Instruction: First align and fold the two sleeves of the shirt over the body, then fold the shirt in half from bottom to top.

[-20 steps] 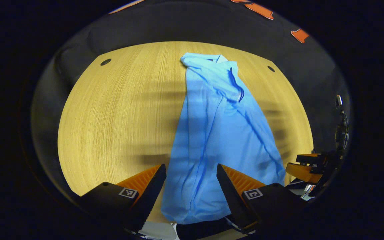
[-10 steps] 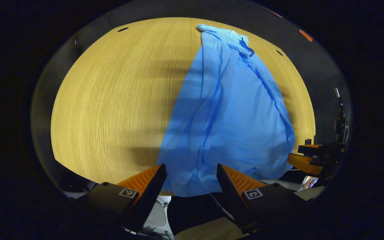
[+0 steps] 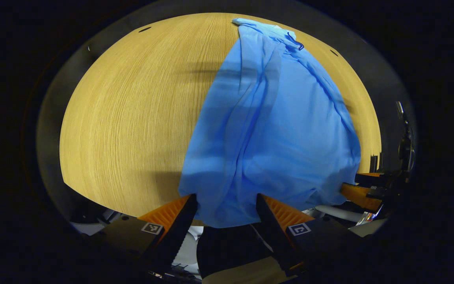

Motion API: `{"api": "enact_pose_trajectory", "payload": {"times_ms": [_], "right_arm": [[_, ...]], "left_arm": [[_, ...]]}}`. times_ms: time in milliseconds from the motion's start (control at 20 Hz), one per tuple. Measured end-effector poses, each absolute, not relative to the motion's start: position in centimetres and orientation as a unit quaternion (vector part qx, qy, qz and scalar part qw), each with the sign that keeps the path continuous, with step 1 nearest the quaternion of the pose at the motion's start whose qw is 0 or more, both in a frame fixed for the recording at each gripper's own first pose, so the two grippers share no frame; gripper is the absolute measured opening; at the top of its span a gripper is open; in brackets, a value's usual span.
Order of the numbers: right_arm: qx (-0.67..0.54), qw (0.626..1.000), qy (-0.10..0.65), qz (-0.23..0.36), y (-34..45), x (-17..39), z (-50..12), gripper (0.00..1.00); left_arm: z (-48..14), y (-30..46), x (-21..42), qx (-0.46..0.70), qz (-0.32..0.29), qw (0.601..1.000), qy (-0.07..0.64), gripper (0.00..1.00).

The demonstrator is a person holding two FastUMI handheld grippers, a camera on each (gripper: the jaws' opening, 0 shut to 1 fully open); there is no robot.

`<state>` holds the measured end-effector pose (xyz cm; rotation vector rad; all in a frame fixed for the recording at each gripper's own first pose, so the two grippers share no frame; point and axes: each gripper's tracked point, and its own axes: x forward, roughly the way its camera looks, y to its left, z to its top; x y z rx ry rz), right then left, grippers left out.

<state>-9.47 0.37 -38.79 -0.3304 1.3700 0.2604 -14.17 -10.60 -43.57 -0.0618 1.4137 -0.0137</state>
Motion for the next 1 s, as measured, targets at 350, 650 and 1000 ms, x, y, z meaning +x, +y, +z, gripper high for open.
{"api": "enact_pose_trajectory", "payload": {"times_ms": [350, 650, 1000], "right_arm": [[-0.171, 0.751, 0.627, 0.112, 0.1, -9.5, -38.9, 0.96], [-0.163, 0.761, 0.619, 0.107, 0.0, -9.5, -38.8, 0.96], [-0.106, 0.762, 0.629, 0.111, 0.8, -10.7, -39.1, 0.24]], "left_arm": [[-44.0, -10.7, -14.9, 0.035, -0.001, 0.756, 0.654, 0.96], [-44.3, -10.5, -14.7, 0.033, 0.003, 0.764, 0.645, 0.98], [-45.9, -9.8, -14.0, -0.008, 0.021, 0.764, 0.645, 0.43]]}}
